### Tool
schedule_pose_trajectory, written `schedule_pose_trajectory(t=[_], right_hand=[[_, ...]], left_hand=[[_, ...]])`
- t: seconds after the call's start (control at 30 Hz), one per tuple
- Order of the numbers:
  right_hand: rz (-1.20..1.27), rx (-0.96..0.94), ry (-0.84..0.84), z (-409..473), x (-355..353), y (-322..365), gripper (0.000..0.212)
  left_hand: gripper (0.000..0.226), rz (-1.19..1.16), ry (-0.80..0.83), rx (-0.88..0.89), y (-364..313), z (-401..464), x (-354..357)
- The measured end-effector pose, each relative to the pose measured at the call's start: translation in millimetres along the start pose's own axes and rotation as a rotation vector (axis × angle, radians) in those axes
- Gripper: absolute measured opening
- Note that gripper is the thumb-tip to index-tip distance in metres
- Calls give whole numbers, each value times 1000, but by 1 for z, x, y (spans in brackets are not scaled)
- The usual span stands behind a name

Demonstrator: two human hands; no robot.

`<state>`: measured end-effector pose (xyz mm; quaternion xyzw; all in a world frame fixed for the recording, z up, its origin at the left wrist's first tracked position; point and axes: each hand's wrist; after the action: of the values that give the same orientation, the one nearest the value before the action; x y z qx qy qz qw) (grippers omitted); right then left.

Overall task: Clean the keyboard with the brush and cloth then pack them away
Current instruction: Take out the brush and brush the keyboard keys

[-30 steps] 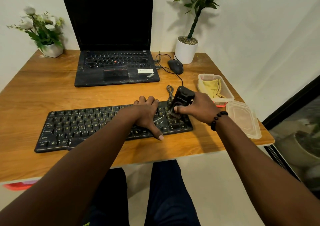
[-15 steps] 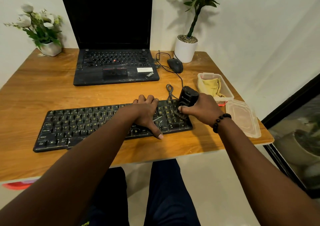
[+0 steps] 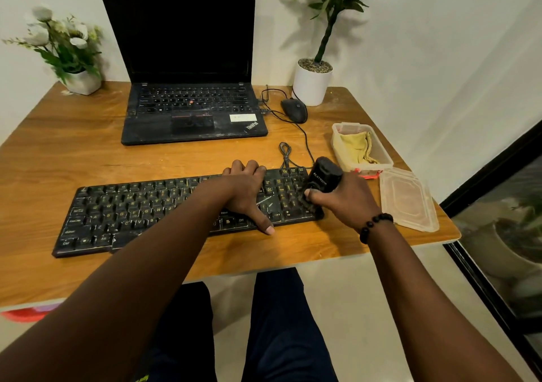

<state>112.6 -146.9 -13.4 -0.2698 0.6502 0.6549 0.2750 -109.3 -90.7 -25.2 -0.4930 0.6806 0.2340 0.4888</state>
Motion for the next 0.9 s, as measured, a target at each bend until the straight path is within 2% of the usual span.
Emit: schedule_pose_trajectory(t=[0.1,0.23,0.33,0.47,0.6,0.7,0.73,0.83,0.87,0.9], right_hand=[[2,10,173,-5,-3,2,44],[159,21,41,-9,-5,-2,32],[60,4,151,-13,-1,-2,40],[39,-61,-40,-14,4,3,37],[-24,-74,136,-17,7,7,42],[-53,-101,-71,-18,13,7,40],[-64,-96,-57,-18,13,8,41],[-39,-81,212,-21,13,12,45],[-42,-91,185,-20,15,12,45],[-28,-94,89,-19,18,12,43]], left_hand=[[143,5,-3,-2,0,-1,0],[144,6,0,5,1,-1,1],[144,3,0,1,2,0,2],[145,-4,-9,4,4,2,4],[146,-9,-15,4,5,2,5],[144,-2,-19,10,4,2,4],[144,0,-23,11,4,2,4],[144,2,-25,8,3,1,5],[144,0,-24,7,3,1,4],[144,-2,-21,6,3,1,4]])
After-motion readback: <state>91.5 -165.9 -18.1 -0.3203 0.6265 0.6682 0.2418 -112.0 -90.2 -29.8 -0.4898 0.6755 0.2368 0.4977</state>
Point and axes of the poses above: each hand's wrist, its own z-axis towards the middle knuckle, its own x-axis out of the palm, y = z × x, and after that the axes turned 1 degree about -z, right-handed
